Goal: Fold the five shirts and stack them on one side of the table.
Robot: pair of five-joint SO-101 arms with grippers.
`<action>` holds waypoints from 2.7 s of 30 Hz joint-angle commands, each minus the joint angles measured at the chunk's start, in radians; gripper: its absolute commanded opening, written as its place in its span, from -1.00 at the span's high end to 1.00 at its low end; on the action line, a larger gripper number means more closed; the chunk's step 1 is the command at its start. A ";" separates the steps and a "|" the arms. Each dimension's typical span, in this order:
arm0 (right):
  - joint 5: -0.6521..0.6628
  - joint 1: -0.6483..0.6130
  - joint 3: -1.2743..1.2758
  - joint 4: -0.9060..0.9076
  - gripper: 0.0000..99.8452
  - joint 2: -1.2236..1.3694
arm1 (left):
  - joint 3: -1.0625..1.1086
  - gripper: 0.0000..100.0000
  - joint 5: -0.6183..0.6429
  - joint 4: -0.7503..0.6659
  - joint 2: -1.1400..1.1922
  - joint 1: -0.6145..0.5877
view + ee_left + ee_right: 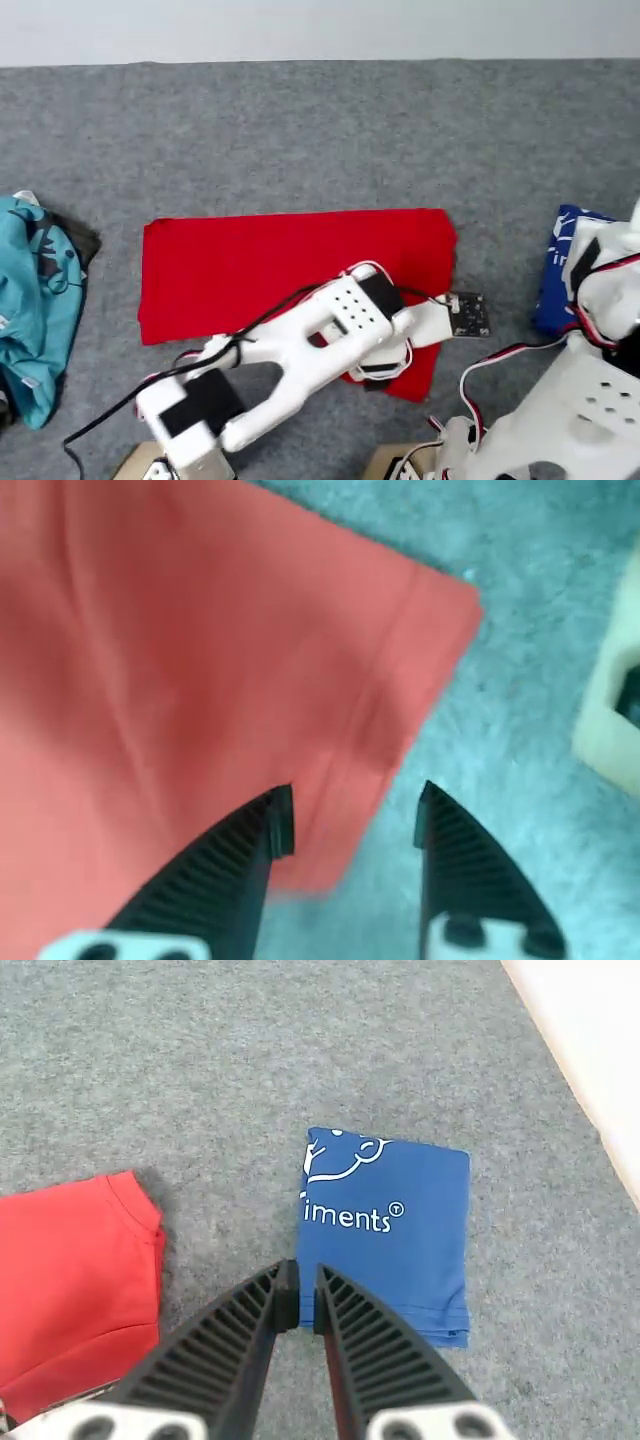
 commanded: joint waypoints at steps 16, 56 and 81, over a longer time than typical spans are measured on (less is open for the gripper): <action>-0.003 0.012 -0.034 0.030 0.91 -0.015 | -0.151 0.99 0.006 -0.017 0.175 0.009; -0.003 0.008 0.051 0.022 0.91 -0.016 | -0.558 0.70 0.038 0.006 0.253 -0.405; -0.002 0.008 0.051 0.022 0.91 -0.016 | -0.714 0.63 0.299 0.443 0.106 -1.000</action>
